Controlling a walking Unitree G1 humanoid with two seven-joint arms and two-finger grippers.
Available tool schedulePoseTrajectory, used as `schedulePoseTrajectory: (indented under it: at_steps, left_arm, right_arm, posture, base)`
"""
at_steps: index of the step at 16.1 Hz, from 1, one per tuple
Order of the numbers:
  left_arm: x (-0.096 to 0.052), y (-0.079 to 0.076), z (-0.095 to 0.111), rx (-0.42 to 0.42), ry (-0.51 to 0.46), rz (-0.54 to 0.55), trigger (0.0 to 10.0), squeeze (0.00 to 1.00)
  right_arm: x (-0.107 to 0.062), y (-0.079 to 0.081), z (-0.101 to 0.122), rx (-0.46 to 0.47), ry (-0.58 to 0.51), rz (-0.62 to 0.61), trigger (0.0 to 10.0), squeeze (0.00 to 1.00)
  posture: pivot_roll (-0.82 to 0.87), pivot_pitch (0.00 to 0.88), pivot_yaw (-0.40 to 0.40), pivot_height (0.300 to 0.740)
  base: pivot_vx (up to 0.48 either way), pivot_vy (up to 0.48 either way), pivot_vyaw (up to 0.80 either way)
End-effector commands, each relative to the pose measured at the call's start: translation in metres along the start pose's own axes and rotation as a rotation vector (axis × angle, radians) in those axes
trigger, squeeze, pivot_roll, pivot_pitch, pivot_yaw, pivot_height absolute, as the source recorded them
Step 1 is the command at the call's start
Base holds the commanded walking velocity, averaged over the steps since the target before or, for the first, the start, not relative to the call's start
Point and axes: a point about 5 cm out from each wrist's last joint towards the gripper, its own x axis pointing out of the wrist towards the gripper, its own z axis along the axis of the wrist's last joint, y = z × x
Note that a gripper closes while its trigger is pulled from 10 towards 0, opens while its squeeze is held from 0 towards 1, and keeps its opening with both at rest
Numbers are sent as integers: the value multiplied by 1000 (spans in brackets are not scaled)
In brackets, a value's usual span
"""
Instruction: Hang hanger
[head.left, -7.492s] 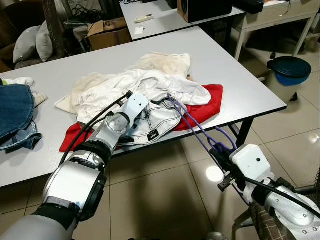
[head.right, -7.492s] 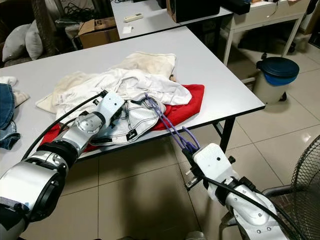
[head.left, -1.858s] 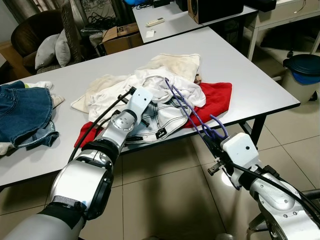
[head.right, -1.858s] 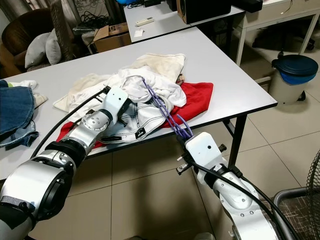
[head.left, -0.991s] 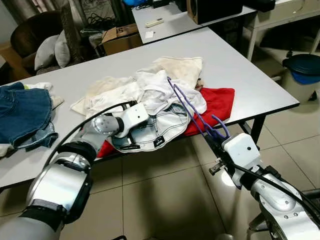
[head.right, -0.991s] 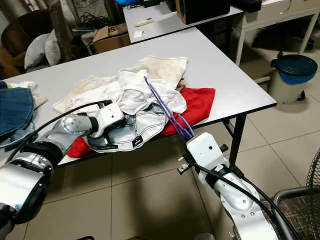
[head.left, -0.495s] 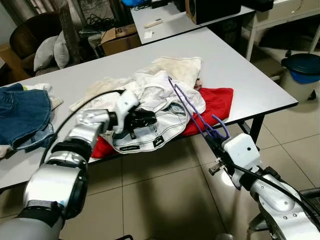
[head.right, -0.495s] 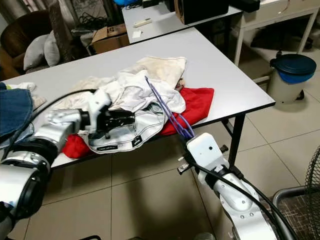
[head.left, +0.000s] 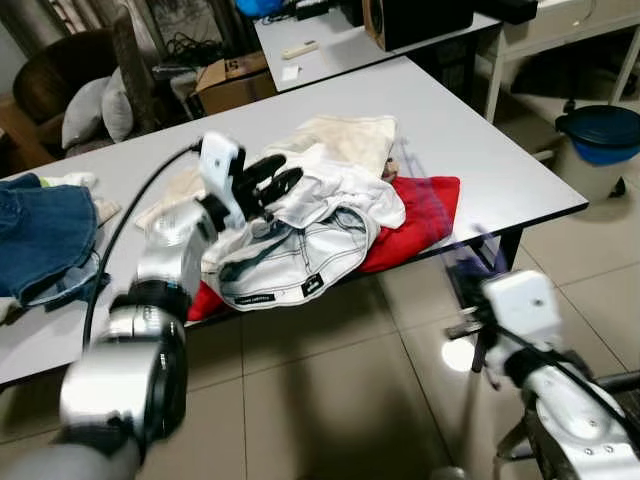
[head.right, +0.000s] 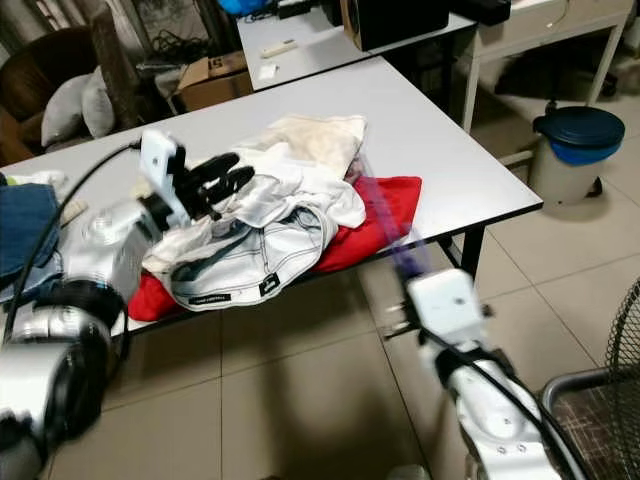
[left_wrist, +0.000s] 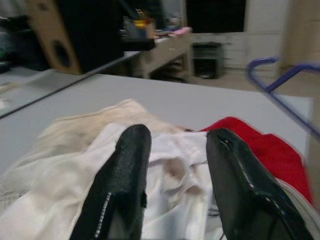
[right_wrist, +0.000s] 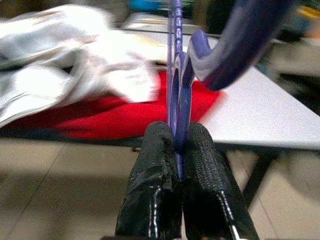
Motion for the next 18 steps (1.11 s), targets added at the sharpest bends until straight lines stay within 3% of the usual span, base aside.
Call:
schedulePoseTrajectory:
  at_steps: [1, 3, 6, 8, 9, 11, 13, 15, 18]
  left_arm:
    - [-17, -3, -10, 70, 30, 127, 10000, 0]
    - [-26, -14, -19, 78, 54, 187, 10000, 0]
    - [-32, -29, -27, 63, 86, 205, 10000, 0]
    - [-31, -39, -23, 23, 53, 229, 10000, 0]
    - [-33, -46, -30, 19, 68, 268, 10000, 0]
    - [-37, -54, -33, 62, 96, 310, 10000, 0]
    - [-35, -70, -31, -1, 57, 295, 10000, 0]
    - [-34, -78, -31, -26, 51, 321, 10000, 0]
    - [-44, -84, -34, -17, 60, 363, 10000, 0]
  right_arm:
    - [-1, -1, 4, 128, -32, -116, 10000, 0]
    - [-2, -7, 0, 164, -24, -218, 10000, 0]
    - [-4, -13, -3, 134, -28, -246, 10000, 0]
    - [-3, -12, -2, 104, -11, -183, 10000, 0]
    - [-5, -10, -7, 143, 8, -153, 10000, 0]
    - [-10, -12, -5, 154, -2, -149, 10000, 0]
    - [-13, -17, 0, 141, -21, -145, 10000, 0]
    - [-15, -23, 7, 137, -52, -135, 10000, 0]
    - [-12, -27, 12, 91, -65, -60, 10000, 0]
  posture:
    - [-223, 0, 237, 740]
    - [-211, 0, 236, 740]
    - [-190, 1, 245, 740]
    - [-186, 34, 238, 740]
    - [-173, 40, 224, 740]
    - [-182, 56, 198, 740]
    - [-198, 70, 178, 740]
    - [-206, 72, 148, 740]
    - [-209, 68, 72, 740]
  base:
    - [0, 480, -800]
    - [0, 480, -800]
    - [0, 435, -800]
    - [0, 0, 0]
    - [0, 0, 0]
    - [0, 0, 0]
    - [0, 0, 0]
    - [403, 0, 0]
    - [401, 0, 0]
